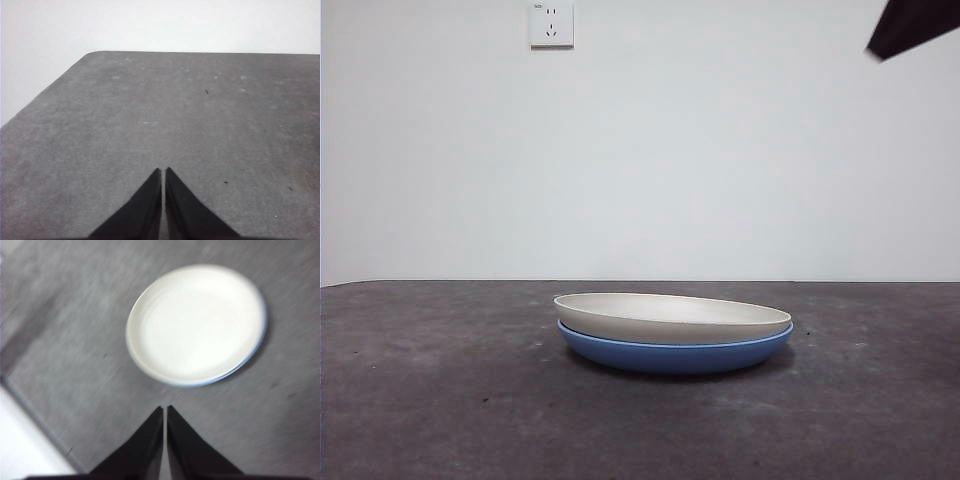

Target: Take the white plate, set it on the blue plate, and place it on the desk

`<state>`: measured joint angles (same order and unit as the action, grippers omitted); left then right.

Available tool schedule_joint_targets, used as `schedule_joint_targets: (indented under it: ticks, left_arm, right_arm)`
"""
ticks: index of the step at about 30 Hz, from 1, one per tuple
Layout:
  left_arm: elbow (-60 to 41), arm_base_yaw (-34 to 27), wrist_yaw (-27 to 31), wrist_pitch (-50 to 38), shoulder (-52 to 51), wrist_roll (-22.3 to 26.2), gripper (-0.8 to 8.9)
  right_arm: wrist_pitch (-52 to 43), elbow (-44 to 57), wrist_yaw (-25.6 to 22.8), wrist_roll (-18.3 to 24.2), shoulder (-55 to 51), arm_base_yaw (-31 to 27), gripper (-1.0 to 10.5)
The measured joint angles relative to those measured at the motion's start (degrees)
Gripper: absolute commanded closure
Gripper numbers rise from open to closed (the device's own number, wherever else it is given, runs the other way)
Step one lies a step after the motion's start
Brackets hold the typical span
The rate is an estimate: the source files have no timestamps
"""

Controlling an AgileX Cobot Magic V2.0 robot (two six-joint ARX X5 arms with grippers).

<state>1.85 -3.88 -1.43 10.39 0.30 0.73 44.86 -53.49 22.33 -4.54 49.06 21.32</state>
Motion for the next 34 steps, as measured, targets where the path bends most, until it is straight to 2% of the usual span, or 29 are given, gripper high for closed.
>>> schedule_joint_targets:
  ticks: [4,9,14,18,23,26,34]
  left_arm:
    - [0.0,0.0,0.0,0.0,0.0,0.0,8.0]
    - [0.0,0.0,0.0,0.0,0.0,0.0,8.0]
    - [0.0,0.0,0.0,0.0,0.0,0.0,8.0]
    - [0.0,0.0,0.0,0.0,0.0,0.0,8.0]
    - [0.0,0.0,0.0,0.0,0.0,0.0,8.0]
    - [0.0,0.0,0.0,0.0,0.0,0.0,8.0]
    - [0.0,0.0,0.0,0.0,0.0,0.0,8.0]
  right_arm:
    - [-6.71,1.27,0.0,0.79,-7.13,-5.75,9.4]
    - [-14.05,7.63,-0.74,1.84,-17.92,-13.55,9.4]
    - [-22.99,18.18,-4.57,3.08,-28.96,-20.96,9.4]
    - [-28.96,28.04,-4.63,3.21,-35.93,-25.42,9.4]
    - [-32.55,37.86,-4.92,2.84,-43.01,-27.67,9.4]
    - [-33.68,42.73,-7.39,2.03,-46.01,-27.76,9.4]
    - [-35.23,50.97,-7.61,-0.39,-48.65,-27.76,9.4]
